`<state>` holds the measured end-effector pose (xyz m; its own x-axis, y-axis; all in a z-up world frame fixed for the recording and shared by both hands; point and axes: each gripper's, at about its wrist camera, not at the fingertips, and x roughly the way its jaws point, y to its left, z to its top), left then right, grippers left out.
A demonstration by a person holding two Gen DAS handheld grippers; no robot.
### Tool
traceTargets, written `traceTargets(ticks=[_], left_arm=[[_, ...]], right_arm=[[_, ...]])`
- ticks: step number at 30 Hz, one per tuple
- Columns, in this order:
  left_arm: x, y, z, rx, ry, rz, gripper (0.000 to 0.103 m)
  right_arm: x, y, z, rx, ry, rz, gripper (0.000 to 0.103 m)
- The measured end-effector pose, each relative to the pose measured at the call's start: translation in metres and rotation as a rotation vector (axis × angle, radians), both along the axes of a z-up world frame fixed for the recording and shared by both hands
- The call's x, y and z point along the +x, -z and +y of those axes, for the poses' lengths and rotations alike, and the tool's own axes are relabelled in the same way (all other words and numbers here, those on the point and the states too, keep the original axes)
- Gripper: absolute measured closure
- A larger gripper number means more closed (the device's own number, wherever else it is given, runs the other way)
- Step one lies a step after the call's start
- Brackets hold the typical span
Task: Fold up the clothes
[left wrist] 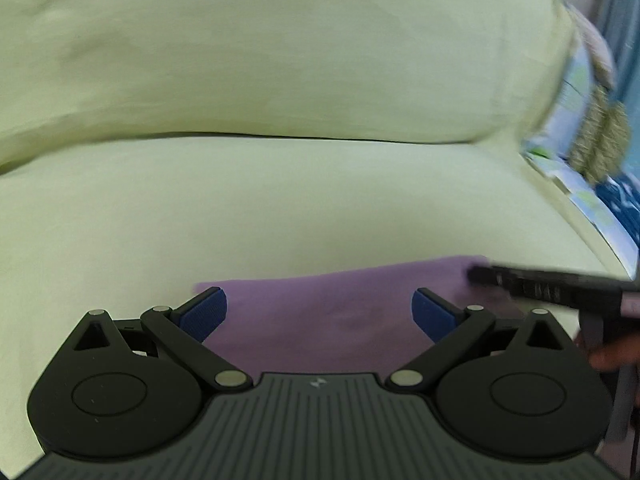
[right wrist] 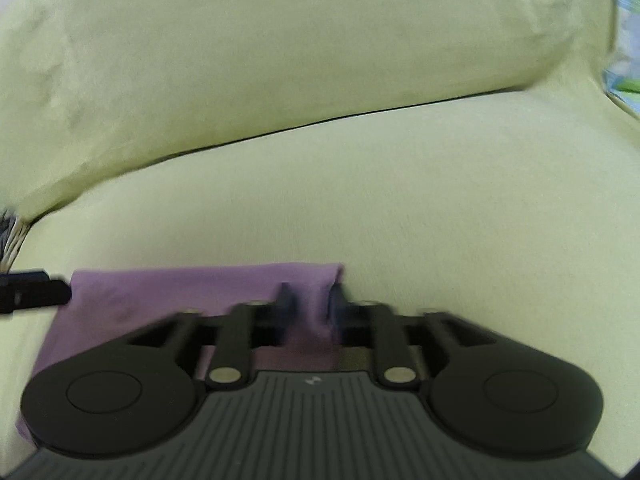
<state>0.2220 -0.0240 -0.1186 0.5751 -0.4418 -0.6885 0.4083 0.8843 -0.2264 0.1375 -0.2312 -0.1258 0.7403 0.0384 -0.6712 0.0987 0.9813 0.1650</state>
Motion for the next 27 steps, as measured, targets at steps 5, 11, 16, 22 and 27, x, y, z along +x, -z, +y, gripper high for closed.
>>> traceTargets(ticks=[5,11,16,22,27], left_arm=[[0.015,0.019,-0.008,0.004,0.018,0.062,0.039],[0.027,0.025,0.017,0.041,-0.088,0.051,0.091],[0.021,0.012,0.041,0.025,-0.171,0.044,0.098],[0.018,0.017,-0.001,0.047,-0.043,0.044,0.089],[0.018,0.024,0.022,0.057,-0.137,0.046,0.094]], right_arm=[[-0.005,-0.011,-0.005,0.091,-0.075,-0.070,0.095],[0.000,0.019,0.005,0.112,-0.156,0.027,0.103],[-0.003,0.012,0.008,0.049,-0.120,0.023,0.103],[0.017,0.000,0.023,0.049,-0.178,-0.043,0.100],[0.022,0.015,-0.001,-0.004,-0.108,0.034,0.103]])
